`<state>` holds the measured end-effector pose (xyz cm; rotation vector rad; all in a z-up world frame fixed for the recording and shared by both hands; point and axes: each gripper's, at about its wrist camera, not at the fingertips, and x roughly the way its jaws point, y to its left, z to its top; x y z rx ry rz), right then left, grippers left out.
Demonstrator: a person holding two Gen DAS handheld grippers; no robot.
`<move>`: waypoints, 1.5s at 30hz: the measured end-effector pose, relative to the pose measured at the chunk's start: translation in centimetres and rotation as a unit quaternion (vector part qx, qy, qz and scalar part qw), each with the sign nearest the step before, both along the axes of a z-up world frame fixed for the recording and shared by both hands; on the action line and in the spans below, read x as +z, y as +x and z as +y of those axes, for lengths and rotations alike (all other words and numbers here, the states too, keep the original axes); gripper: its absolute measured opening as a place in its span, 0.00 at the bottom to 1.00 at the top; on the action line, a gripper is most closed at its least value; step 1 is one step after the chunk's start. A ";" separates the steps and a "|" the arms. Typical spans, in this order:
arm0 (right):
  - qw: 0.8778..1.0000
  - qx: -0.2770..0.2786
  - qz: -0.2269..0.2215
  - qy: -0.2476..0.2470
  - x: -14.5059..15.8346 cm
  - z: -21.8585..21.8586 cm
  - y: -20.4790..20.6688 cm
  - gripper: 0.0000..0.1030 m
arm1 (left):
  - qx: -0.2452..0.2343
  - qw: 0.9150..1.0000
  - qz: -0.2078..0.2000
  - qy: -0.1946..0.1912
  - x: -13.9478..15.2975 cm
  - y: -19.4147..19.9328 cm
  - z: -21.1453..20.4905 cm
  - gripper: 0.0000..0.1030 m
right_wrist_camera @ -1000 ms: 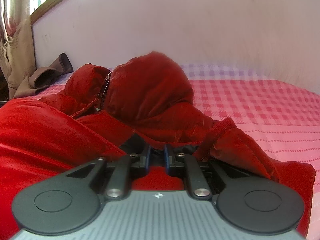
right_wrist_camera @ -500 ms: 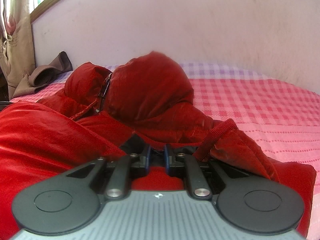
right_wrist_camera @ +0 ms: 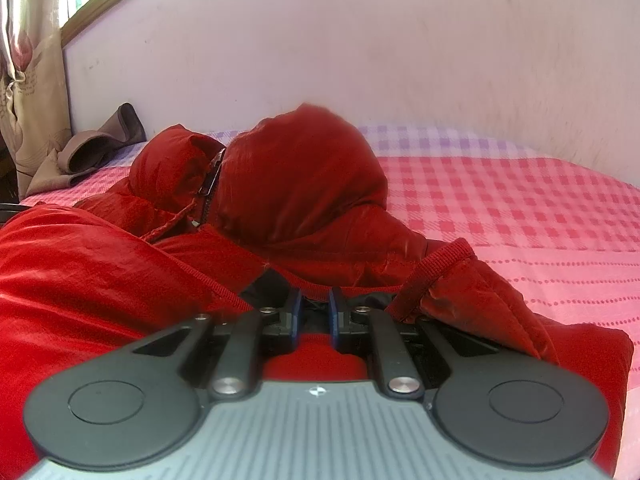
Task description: Fold large clothes
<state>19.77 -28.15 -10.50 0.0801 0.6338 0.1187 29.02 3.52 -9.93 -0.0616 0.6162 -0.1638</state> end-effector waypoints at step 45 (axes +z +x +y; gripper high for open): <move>0.993 0.107 0.026 0.050 1.7 9.0 1.8 0.14 | -0.005 0.999 -0.017 0.045 0.0 -0.5 -0.5 0.11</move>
